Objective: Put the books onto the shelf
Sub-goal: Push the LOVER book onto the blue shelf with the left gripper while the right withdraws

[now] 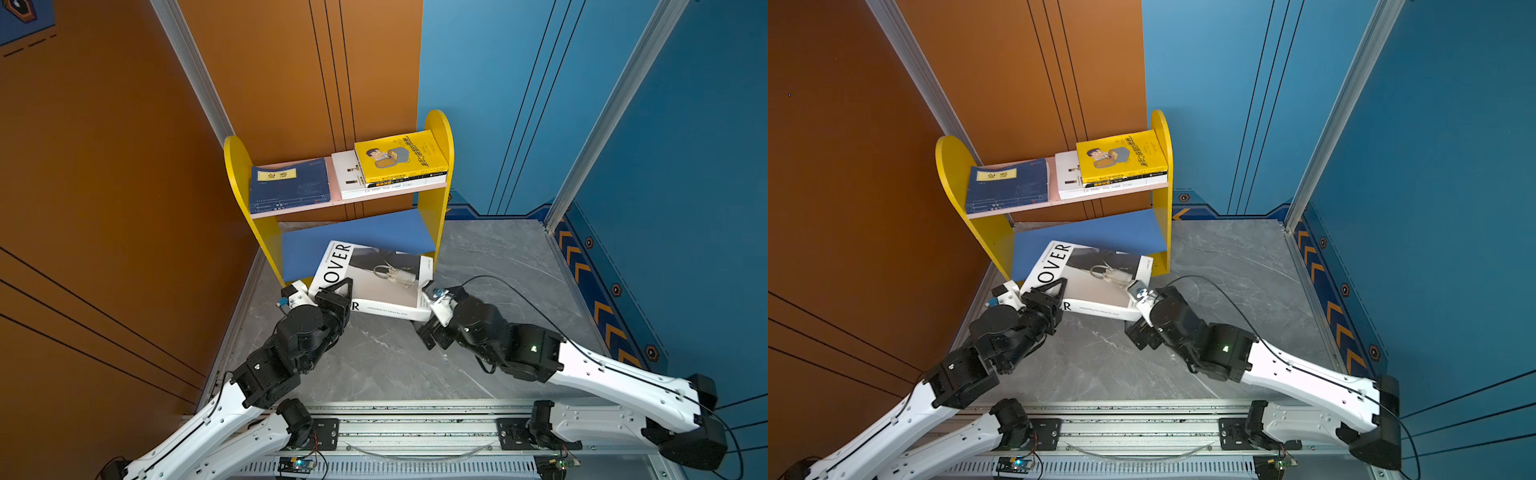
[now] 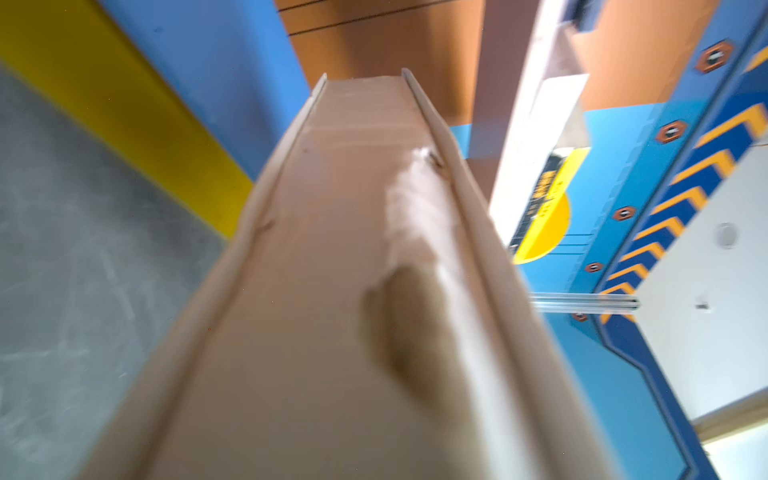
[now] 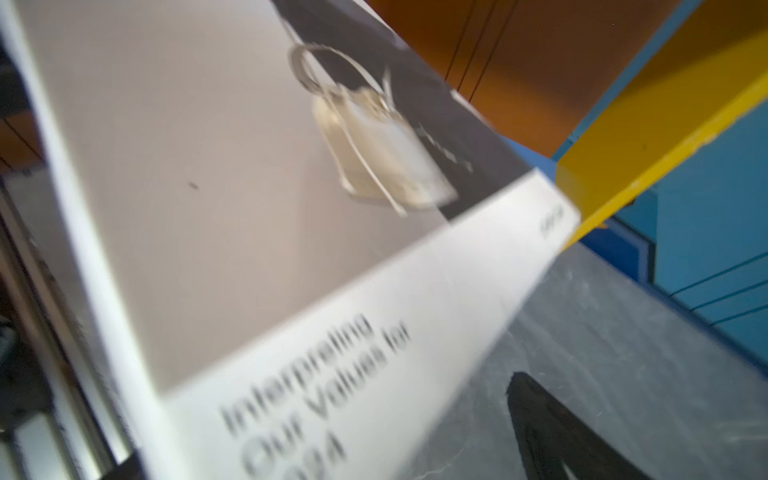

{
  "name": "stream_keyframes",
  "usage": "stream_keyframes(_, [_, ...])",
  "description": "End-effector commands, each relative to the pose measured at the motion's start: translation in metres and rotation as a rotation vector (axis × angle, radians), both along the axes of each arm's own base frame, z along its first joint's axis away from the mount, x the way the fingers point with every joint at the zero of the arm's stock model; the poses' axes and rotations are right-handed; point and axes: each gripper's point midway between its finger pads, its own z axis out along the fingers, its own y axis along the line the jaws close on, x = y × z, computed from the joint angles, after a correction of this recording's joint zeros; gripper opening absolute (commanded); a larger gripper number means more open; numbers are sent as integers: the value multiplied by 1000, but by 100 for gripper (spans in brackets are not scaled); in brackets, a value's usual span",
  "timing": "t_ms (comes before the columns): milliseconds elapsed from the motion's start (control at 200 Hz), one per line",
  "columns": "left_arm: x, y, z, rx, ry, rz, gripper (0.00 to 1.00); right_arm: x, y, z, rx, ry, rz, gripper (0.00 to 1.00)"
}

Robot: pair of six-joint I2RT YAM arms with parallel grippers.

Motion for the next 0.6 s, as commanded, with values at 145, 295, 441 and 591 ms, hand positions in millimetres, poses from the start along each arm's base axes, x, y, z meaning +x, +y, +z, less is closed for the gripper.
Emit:
stream_keyframes(145, [27, -9, -2, 318, -128, 49, 16, 64, -95, 60, 604, 114, -354, 100])
stream_keyframes(295, [54, -16, -4, 299, -155, 101, 16, 89, -126, 52, 698, 183, -440, 100])
stream_keyframes(441, [76, -16, -6, 275, -177, 161, 16, 110, -147, 46, 770, 224, -498, 100])
stream_keyframes(591, [97, -7, -9, 224, -176, 215, 16, 128, -154, 33, 799, 265, -544, 100])
